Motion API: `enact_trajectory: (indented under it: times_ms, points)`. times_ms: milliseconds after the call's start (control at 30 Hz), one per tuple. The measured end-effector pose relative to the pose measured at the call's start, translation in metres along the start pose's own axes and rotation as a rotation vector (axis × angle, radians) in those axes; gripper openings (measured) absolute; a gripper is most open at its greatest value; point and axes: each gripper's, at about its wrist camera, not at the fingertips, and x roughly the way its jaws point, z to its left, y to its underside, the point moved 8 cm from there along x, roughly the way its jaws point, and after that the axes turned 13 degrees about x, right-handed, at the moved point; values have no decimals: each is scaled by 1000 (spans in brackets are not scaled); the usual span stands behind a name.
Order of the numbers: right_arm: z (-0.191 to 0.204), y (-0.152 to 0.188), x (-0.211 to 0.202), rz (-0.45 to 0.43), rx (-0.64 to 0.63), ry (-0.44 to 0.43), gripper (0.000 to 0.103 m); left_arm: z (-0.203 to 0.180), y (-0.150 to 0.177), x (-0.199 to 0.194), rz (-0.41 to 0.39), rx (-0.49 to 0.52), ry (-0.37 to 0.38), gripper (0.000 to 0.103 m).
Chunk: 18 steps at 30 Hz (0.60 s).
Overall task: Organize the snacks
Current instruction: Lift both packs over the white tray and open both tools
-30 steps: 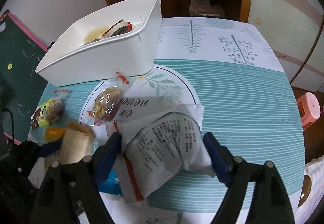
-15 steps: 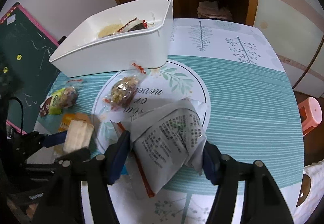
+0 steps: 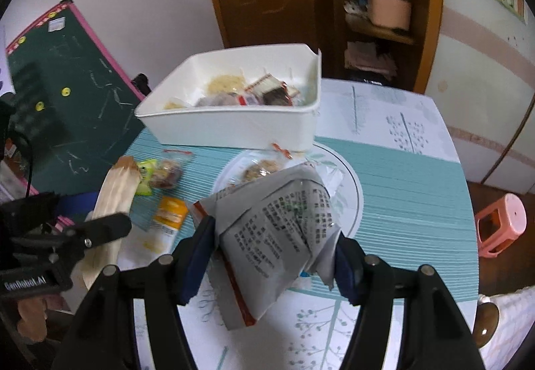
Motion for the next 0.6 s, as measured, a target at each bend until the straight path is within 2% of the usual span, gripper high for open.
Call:
enact_trajectory:
  times_ms: [167, 333, 600]
  points:
    - [20, -7, -17, -34, -39, -8, 64, 18, -16, -33, -49, -2, -16, 56]
    - [39, -26, -36, -86, -90, -6, 64, 33, -43, -64, -89, 54, -65, 56]
    - [61, -88, -74, -226, -119, -2, 64, 45, -90, -100, -155, 134, -165, 56]
